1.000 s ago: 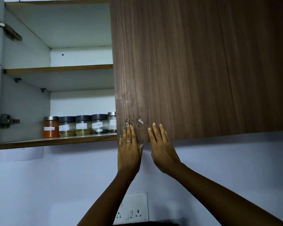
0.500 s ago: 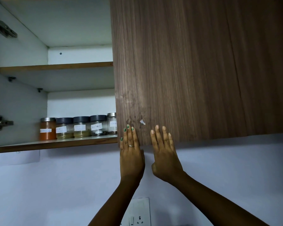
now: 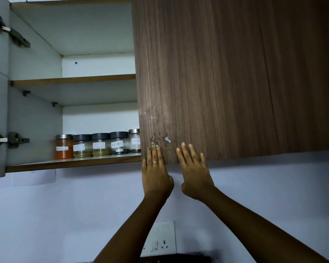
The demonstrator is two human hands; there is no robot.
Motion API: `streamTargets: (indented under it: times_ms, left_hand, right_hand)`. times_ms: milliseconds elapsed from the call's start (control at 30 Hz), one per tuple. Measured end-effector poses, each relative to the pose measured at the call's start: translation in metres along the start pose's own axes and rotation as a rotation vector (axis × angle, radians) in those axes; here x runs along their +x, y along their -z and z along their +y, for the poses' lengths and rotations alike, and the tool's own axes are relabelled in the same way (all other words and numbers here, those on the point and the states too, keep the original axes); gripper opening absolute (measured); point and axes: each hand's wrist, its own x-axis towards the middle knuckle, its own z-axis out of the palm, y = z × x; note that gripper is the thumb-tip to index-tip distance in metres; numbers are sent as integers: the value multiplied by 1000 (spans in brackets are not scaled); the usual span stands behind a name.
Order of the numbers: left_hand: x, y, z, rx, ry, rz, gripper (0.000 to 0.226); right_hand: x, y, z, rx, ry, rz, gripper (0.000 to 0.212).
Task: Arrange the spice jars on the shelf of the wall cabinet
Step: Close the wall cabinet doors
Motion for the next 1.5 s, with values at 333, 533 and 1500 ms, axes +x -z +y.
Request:
streamTargets:
  times_ms: [333, 533, 1500]
  left_hand:
    - [-41, 42, -1, 2, -3, -4, 70]
    - [-61, 86, 2, -35, -29, 119, 47]
    - [-143, 270, -157, -260, -24, 402, 19]
  right_hand:
    - [-28, 43, -6, -24, 45, -35, 72]
    - [-40, 74, -17, -46, 233, 177, 35]
    - [-61, 212, -243, -160, 702, 635, 14]
